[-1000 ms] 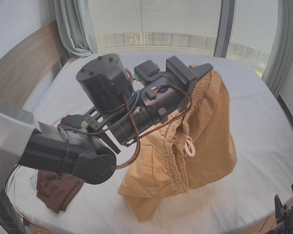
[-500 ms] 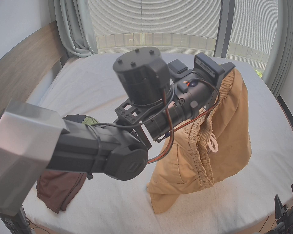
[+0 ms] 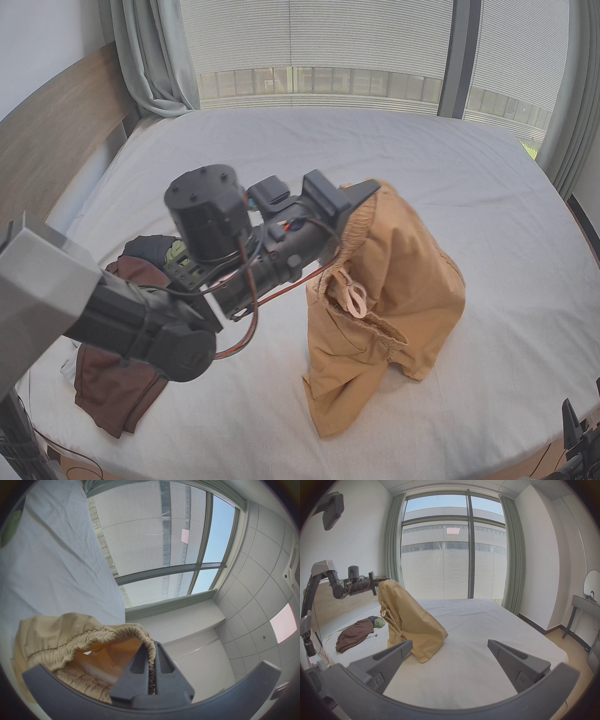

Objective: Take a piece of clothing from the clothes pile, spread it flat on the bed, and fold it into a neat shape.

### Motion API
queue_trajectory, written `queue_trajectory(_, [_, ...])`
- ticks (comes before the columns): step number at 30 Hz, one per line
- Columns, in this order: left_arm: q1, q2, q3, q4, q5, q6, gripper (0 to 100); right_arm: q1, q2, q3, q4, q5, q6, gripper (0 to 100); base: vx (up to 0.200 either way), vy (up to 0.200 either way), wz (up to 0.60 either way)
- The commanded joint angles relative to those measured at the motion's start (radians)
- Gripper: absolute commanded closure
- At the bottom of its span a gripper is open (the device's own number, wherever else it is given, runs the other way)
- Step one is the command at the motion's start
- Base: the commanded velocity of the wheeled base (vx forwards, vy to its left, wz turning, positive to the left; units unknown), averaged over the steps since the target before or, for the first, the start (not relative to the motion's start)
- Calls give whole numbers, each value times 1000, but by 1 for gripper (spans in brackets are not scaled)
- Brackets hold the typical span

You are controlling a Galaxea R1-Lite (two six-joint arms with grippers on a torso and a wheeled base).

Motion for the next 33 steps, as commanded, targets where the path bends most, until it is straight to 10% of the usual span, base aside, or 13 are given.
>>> queue_trajectory(1, [148,-172,285,-147,-98,70,100,0,-12,18,0,0,0,0,0,0,0])
queue_trajectory(11, [376,-197,572,-228,-394,328,100,-2,-12,18,0,0,0,0,0,0,0])
queue_trajectory(20, [533,-134,619,-255,-476,432,100,-2,-12,18,0,0,0,0,0,0,0])
queue_trajectory(33, [610,132,713,-354,-581,995,100,-2,-12,18,0,0,0,0,0,0,0])
